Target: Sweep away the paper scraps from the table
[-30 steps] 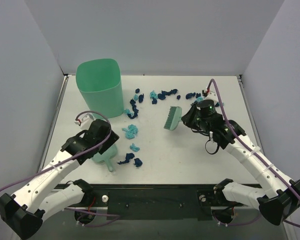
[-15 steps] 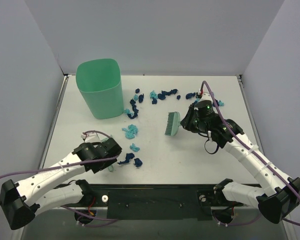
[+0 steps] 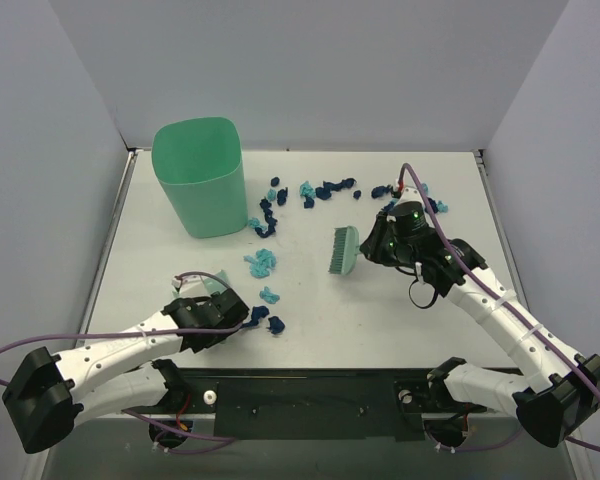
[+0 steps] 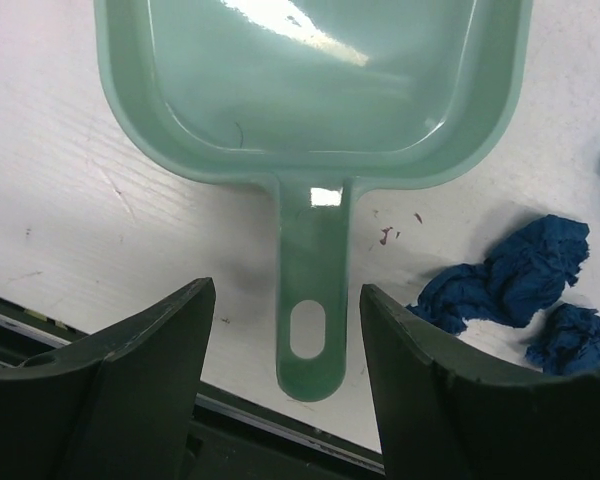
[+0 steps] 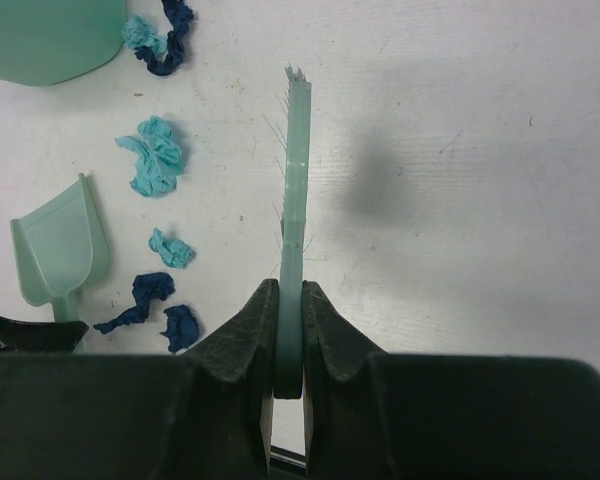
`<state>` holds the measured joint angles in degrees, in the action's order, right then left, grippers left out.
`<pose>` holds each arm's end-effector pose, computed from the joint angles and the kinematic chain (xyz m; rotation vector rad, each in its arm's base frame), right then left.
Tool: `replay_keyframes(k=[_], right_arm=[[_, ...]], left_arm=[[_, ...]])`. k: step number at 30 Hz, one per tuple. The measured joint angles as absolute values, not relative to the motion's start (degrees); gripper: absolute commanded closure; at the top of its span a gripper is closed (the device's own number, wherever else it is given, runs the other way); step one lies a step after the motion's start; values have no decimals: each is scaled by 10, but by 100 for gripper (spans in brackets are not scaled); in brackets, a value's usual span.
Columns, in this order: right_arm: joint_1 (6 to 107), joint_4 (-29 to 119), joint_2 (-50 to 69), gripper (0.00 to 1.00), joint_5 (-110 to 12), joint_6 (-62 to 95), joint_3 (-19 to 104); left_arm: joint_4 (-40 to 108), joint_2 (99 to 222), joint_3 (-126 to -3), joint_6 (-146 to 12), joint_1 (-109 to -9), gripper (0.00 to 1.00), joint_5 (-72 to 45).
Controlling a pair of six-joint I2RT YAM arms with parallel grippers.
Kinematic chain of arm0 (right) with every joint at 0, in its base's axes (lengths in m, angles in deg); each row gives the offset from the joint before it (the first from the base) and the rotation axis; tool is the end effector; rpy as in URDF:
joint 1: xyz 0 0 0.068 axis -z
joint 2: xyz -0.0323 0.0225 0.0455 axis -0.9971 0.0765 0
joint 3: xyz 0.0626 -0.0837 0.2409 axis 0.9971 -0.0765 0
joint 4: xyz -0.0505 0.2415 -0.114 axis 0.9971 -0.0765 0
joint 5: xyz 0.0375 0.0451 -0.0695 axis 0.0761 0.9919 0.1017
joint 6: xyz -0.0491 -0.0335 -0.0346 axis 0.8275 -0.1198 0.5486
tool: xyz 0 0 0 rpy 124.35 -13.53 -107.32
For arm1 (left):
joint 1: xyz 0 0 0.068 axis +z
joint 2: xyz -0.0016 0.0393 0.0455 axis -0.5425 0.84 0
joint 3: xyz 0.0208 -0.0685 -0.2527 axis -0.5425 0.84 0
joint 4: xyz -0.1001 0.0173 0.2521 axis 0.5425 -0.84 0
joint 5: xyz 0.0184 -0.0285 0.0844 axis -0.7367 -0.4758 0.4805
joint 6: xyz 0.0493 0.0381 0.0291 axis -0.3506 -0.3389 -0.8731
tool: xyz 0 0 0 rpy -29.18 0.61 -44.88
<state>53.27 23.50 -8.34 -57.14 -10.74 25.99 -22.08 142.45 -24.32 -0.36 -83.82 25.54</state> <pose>0.2397 0.1511 0.3225 0.0370 2.1059 0.7060 0.1246 -0.1083 0.1535 -0.6815 2.4810 0.0780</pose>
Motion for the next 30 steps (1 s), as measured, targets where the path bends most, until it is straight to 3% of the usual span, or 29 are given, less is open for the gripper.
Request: replay_keyframes(k=[5, 9, 10, 12, 14, 21, 30], right_arm=[[527, 235, -84, 100, -572, -106, 252], [514, 232, -84, 100, -572, -105, 246], [510, 231, -84, 100, -573, -105, 246], [502, 231, -84, 100, -574, -105, 246], [494, 231, -84, 100, -574, -104, 246], [474, 233, -95, 100, -547, -110, 241], [379, 315, -49, 100, -451, -160, 230]], left_arm=[[-174, 1425, -226, -15, -838, 36, 259], [-150, 1434, -220, -20, -834, 67, 261], [-148, 1435, -220, -20, -832, 78, 262], [-146, 1435, -220, -23, -827, 92, 263], [-148, 1434, -220, -26, -819, 100, 267], [-189, 1398, -238, -46, -803, 100, 284], [-241, 1332, -392, -152, -750, 100, 301]])
